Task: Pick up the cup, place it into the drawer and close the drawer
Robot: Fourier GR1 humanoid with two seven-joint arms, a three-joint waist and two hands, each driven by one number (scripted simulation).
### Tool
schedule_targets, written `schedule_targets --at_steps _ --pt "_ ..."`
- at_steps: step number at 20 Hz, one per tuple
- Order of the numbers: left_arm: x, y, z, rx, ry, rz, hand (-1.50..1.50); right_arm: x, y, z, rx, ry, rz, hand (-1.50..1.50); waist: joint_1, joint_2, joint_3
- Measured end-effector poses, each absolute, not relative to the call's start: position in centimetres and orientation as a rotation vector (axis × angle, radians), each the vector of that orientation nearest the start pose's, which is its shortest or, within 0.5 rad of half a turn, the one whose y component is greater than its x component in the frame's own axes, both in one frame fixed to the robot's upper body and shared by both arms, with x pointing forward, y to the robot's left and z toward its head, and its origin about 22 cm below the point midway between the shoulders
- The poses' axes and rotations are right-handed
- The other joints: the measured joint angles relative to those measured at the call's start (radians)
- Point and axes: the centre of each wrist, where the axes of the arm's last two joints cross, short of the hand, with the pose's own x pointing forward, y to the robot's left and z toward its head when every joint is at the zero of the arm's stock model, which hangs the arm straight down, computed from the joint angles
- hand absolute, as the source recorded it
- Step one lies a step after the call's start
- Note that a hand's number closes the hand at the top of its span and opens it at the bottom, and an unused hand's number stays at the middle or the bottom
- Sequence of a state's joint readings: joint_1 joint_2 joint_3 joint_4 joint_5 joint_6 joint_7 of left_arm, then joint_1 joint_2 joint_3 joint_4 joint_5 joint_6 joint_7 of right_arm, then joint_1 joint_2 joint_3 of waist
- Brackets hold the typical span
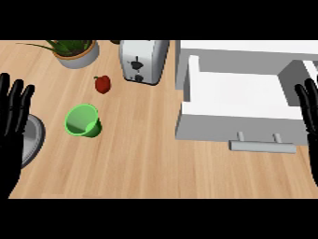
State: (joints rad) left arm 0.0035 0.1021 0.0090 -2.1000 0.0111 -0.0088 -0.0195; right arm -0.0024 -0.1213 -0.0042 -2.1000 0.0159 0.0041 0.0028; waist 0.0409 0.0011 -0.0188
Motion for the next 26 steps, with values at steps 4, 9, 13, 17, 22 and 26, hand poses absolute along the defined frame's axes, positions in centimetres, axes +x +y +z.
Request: schedule_targets --at_steps 4,9,13,17,22,26 --pt "20.9 23.8 12.5 0.048 -2.102 -0.097 -1.5 21.5 -23.9 12.7 -0.08 -2.099 0.138 -1.5 -0.025 -0.001 0.012" --pt "22.0 23.2 10.6 -0.052 -2.009 0.012 -1.5 21.1 -24.0 12.7 -0.09 -2.063 0.169 -1.5 -0.038 -0.001 0.016" --pt "22.9 23.2 9.4 -0.098 -1.947 0.092 -1.5 21.2 -24.7 12.1 -0.096 -2.036 0.21 -1.5 -0.042 -0.001 0.018" --pt "23.3 24.5 8.0 -0.11 -1.903 0.135 -1.5 21.8 -24.7 12.4 -0.098 -2.028 0.217 -1.5 -0.041 -0.001 0.018" --pt "23.6 26.1 5.0 -0.057 -1.852 0.174 -1.5 21.8 -25.4 12.2 -0.091 -2.026 0.22 -1.5 -0.042 -0.001 0.018" --pt "24.0 27.7 2.5 0.017 -1.819 0.189 -1.5 22.5 -25.5 11.7 -0.084 -2.025 0.223 -1.5 -0.042 0.0 0.018"
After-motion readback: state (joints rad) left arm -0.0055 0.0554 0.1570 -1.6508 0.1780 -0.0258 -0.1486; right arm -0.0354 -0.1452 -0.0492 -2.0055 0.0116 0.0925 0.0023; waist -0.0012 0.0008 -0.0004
